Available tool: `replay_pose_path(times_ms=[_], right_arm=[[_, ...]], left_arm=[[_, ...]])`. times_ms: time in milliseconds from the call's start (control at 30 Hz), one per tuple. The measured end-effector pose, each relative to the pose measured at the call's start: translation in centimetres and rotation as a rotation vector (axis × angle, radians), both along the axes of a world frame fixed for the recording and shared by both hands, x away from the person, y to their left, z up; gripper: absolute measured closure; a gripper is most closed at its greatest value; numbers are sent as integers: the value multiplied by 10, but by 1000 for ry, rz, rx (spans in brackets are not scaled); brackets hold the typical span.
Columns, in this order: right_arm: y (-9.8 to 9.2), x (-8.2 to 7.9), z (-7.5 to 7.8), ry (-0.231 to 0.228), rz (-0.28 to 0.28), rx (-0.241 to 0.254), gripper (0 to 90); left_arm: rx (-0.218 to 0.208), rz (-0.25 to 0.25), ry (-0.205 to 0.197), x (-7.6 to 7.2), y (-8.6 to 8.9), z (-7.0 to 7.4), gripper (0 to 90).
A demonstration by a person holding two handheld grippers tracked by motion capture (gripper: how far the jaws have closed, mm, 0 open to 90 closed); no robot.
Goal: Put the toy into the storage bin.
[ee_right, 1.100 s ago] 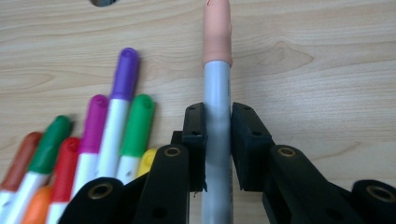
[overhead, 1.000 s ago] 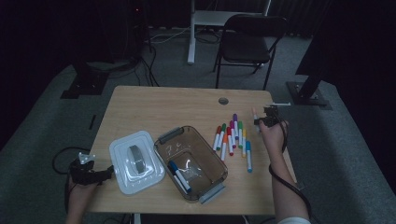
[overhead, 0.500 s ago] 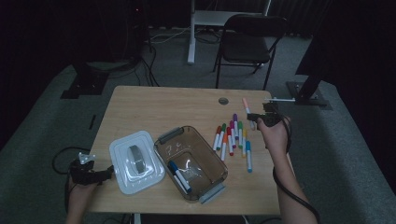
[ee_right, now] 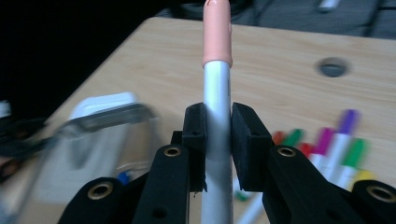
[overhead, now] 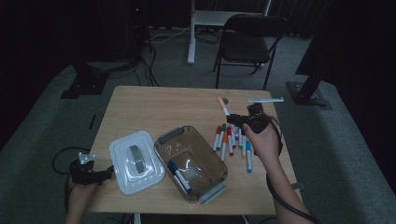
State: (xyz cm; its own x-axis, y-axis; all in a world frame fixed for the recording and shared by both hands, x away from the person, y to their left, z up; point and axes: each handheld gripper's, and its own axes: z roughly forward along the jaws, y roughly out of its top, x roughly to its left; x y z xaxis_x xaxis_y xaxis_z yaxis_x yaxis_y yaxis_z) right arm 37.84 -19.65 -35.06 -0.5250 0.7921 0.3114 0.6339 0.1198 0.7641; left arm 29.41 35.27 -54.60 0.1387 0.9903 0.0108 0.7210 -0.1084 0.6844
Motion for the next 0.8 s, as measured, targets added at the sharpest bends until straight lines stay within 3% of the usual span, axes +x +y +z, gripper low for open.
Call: replay_pose_path(times_ms=[200, 333, 567, 800], right_arm=[[29, -16, 6, 4, 114, 32, 768], [50, -27, 4, 11, 178, 9, 768], [83, -32, -16, 68, 257, -38, 768], [111, -34, -42, 155, 324, -89, 768]], left_arm=[[0, 0, 1, 0, 0, 0, 6], [0, 0, 1, 0, 0, 0, 6], [1, -1, 1, 0, 0, 0, 6], [0, -1, 1, 0, 0, 0, 6]])
